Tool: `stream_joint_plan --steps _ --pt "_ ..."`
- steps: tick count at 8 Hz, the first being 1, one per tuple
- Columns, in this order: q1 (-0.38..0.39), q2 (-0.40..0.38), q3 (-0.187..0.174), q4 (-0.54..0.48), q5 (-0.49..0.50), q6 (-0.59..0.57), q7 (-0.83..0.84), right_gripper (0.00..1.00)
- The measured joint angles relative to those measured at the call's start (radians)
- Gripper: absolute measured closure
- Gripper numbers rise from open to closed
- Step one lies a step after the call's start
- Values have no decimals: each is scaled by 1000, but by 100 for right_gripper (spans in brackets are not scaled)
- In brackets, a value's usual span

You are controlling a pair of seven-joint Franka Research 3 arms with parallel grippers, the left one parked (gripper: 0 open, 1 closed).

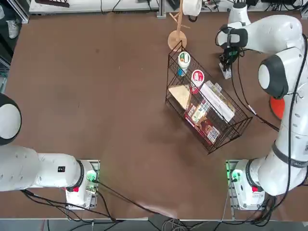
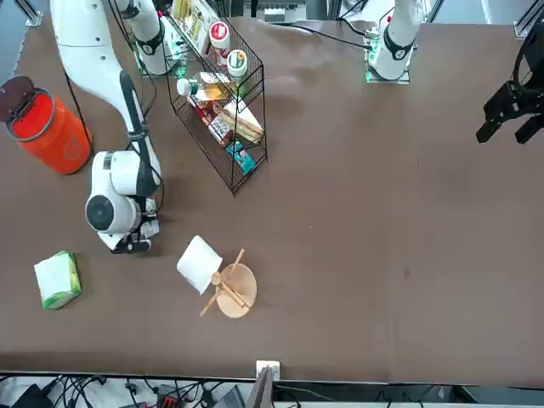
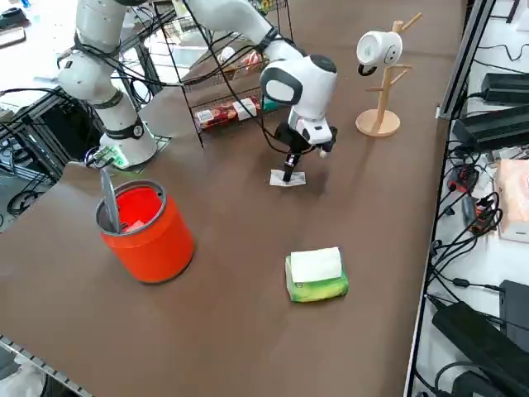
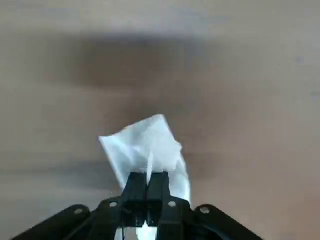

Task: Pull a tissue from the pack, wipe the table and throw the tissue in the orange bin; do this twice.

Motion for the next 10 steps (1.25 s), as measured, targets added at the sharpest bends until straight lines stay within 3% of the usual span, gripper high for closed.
stream_joint_plan --steps 4,8,10 --pt "-2 -1 4 0 13 -6 -21 99" --pt "-126 -3 2 2 14 -8 -240 99" --pt "-127 -40 4 17 14 -55 -252 99"
